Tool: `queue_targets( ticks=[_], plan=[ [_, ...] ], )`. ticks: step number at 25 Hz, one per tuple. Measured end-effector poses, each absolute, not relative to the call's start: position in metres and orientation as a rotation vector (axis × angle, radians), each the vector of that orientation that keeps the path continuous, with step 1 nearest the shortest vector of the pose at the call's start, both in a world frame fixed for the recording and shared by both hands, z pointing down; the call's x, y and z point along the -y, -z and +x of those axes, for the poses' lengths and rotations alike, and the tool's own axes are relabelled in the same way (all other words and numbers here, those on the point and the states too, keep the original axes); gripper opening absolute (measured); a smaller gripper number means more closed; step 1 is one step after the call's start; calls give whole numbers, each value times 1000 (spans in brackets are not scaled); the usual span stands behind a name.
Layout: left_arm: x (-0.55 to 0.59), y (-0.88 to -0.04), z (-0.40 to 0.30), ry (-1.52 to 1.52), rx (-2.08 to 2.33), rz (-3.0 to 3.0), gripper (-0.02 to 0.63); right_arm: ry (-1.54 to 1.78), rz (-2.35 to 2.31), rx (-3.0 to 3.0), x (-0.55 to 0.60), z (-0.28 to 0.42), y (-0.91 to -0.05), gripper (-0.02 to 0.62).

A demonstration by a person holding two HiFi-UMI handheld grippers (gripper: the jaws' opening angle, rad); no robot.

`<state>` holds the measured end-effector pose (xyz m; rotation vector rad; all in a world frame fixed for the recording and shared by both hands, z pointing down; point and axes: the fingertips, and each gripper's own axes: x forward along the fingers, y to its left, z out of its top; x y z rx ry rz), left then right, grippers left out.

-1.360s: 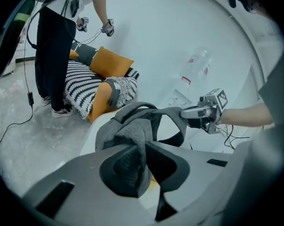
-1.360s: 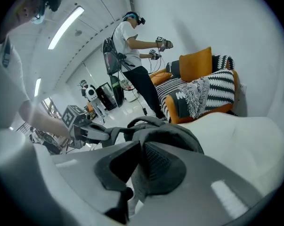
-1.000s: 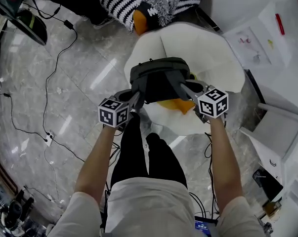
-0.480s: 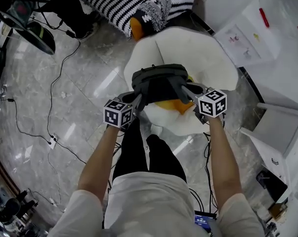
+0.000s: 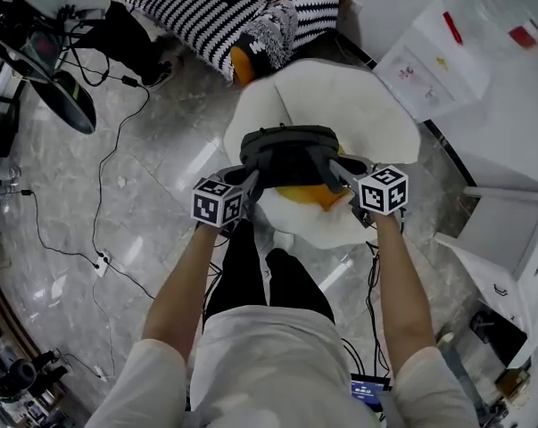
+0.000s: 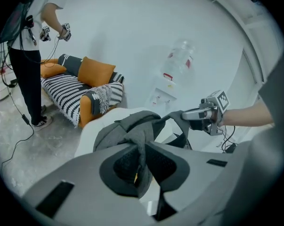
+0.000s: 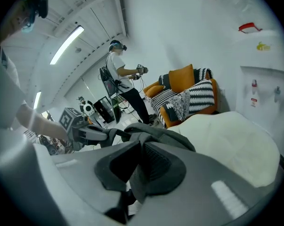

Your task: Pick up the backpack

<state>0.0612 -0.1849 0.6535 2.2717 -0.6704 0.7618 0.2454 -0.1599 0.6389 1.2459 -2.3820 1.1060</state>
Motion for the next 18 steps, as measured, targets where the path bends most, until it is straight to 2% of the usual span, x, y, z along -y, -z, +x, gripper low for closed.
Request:
queue_targets(
  ticks=[18],
  plan=[
    [176,-566,60,-725,586,2435,26,-994,1360,2472,134,240,-550,31]
  ],
)
